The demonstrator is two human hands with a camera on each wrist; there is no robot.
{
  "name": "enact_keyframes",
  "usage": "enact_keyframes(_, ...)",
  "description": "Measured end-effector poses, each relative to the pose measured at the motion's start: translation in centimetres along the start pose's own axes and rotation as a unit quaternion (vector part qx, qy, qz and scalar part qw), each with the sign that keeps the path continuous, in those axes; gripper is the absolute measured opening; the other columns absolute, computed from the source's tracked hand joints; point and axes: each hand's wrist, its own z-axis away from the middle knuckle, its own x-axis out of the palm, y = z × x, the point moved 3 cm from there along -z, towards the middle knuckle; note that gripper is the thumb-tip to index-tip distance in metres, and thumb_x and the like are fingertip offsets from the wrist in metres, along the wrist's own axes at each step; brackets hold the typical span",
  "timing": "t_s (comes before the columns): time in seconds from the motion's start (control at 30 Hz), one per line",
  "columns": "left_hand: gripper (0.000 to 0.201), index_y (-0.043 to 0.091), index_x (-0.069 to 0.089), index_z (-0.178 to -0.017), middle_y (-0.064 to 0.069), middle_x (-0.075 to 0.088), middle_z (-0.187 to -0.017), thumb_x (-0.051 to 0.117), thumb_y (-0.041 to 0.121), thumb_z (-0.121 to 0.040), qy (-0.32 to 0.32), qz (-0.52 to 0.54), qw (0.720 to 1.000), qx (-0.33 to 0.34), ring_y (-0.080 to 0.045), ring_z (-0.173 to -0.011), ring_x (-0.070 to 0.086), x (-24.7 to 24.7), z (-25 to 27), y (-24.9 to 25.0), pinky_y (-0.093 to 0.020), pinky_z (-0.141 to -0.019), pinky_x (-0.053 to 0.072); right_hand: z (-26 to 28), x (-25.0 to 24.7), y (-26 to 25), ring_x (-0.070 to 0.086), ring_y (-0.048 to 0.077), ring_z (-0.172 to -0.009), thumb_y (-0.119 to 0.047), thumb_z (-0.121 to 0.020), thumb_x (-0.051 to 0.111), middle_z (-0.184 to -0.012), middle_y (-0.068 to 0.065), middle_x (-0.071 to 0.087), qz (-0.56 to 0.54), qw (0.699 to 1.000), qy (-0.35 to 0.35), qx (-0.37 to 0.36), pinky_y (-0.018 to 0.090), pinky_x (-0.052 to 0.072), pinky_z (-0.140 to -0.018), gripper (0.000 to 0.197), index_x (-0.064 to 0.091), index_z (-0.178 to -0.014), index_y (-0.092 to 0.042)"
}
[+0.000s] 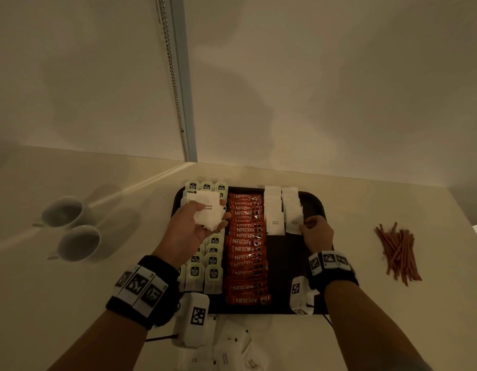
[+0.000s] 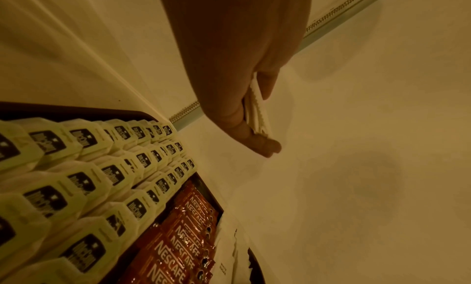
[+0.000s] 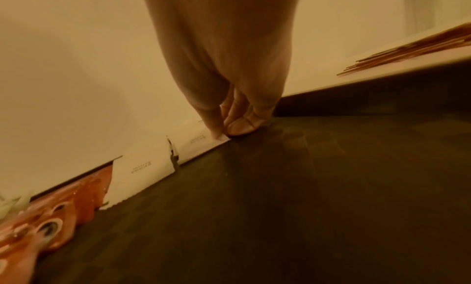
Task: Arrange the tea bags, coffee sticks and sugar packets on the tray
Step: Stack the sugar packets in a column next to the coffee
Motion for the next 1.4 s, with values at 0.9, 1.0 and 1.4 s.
enact_keyframes(0.9,0.03,0.009,0.064,-0.109,-0.014,0.071,-0.101,0.071,0.005,-0.081,0.073,-0.229,0.956,0.17,-0.026,-0.087,0.07,1.5,0.6,0.9,-0.036,-0.065,0.057,12.6,0.2,-15.2,0.066,0.029,-0.086,-0.001,-0.087,0.058,-0.099,0.016,0.066,-0.486,0.798,-0.347,-0.079,0.036,0.056,-0.073,0.02,0.051,-0.1,-0.014)
enact_keyframes(1.0,0.023,0.011,0.067,-0.099,-0.01,0.072,-0.091,0.075,0.008,-0.078,0.077,-0.289,0.934,0.195,-0.02,-0.076,0.069,1.9,0.5,1.5,-0.034,-0.06,0.056,12.7,0.2,-14.5,0.067,0.028,-0.095,-0.013,-0.092,0.057,-0.108,0.012,0.067,-0.408,0.85,-0.306,-0.133,0.039,0.056,-0.081,0.021,0.057,-0.112,-0.015)
enact_keyframes(1.4,0.023,0.006,0.062,-0.106,-0.01,0.073,-0.088,0.043,0.014,-0.095,0.05,-0.131,0.987,0.078,-0.026,-0.07,0.066,1.5,0.5,1.9,-0.025,-0.051,0.053,9.3,-1.9,-11.6,0.067,0.014,-0.092,-0.009,-0.092,0.054,-0.105,0.006,0.065,-0.408,0.879,-0.219,-0.116,0.025,0.056,-0.074,0.006,0.06,-0.093,-0.009)
